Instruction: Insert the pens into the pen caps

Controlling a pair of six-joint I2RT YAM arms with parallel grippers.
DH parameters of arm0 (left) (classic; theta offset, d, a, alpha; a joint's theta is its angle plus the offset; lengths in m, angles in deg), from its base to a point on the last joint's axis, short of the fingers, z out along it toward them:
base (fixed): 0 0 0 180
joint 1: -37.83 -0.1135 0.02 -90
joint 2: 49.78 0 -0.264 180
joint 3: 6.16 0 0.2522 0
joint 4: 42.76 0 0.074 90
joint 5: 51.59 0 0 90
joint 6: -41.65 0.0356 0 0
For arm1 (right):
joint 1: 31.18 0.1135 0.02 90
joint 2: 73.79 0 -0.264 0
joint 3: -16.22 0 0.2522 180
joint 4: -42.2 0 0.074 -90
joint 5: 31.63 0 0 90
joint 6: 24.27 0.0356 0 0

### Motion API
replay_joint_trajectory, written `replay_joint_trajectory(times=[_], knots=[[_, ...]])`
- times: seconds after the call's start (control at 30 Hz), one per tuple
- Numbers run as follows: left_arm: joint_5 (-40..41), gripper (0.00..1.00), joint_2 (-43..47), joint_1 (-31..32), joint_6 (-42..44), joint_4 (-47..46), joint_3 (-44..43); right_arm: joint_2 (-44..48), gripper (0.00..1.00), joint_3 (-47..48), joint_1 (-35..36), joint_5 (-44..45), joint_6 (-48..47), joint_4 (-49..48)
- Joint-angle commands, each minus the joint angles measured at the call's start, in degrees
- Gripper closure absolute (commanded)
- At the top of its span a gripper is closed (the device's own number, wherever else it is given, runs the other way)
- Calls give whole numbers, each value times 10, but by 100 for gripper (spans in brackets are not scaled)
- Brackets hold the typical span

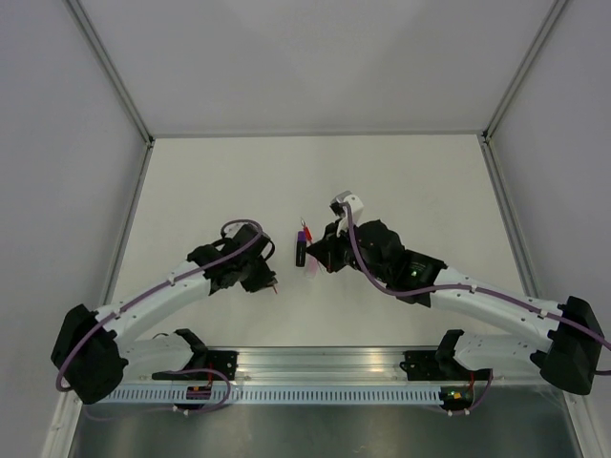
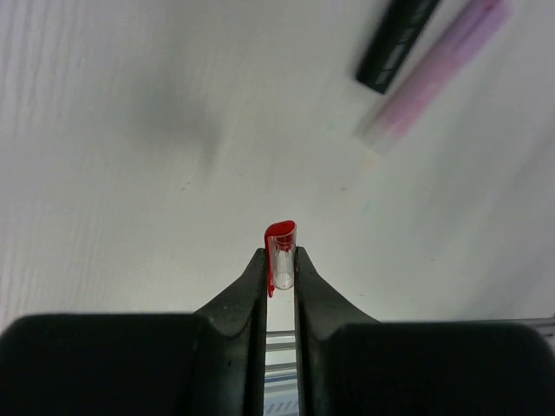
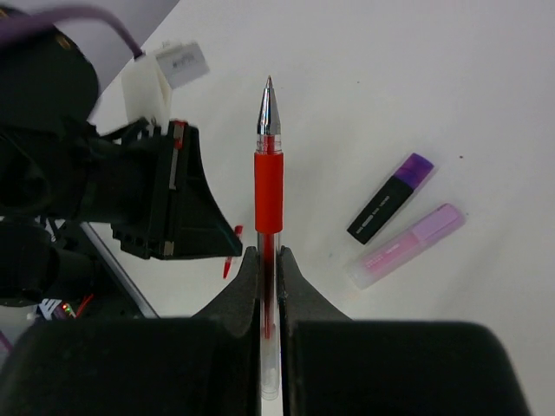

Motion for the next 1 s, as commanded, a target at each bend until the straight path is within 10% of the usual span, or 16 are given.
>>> replay_joint_trajectory(times=[0.0, 0.3, 0.97], knots=[[48, 98, 56, 4, 15, 10, -76, -10, 100, 5, -1, -80, -2, -43], [70, 98, 165, 3, 163, -109, -100, -20, 100, -1, 0, -207, -1, -90], [74, 98, 232, 3, 129, -157, -93, -39, 100, -7, 1, -205, 22, -108]])
